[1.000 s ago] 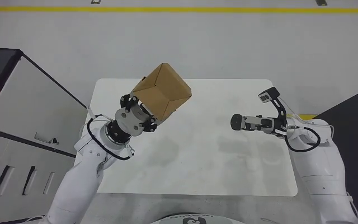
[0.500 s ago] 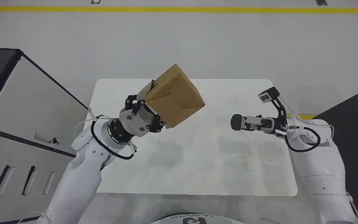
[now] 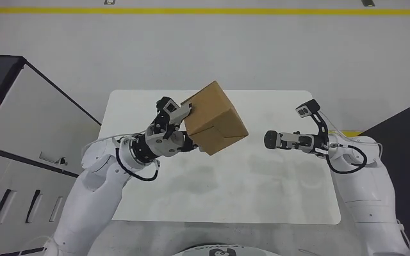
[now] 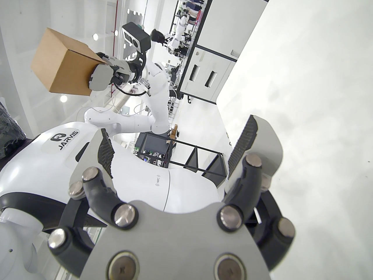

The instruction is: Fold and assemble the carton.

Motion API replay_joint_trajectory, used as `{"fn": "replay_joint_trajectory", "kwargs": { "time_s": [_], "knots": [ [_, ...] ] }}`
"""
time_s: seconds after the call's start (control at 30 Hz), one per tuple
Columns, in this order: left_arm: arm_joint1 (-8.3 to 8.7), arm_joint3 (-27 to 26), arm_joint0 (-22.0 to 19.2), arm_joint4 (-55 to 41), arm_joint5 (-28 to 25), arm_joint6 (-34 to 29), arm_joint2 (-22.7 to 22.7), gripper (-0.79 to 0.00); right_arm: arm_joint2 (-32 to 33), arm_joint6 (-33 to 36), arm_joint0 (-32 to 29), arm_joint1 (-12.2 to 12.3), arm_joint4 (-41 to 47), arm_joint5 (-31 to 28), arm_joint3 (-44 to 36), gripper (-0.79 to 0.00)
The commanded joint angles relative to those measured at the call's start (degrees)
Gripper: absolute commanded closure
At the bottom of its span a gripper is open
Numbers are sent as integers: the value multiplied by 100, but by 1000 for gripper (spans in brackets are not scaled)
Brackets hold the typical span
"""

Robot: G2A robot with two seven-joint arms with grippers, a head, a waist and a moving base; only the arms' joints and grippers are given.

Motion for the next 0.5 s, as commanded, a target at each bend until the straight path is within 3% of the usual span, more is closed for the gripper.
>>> {"fn": "replay_joint_trajectory", "kwargs": {
  "time_s": [0.0,0.27,0.47],
  "knots": [
    [-8,26,36,14,-60,173,6,0,0,0,0,0,0,0,0,-785],
    [92,-363,-87,1928,475,938,-186,0,0,0,0,0,0,0,0,-785],
    [218,-819,-135,3389,1221,995,-415,0,0,0,0,0,0,0,0,-785]
  ]
}}
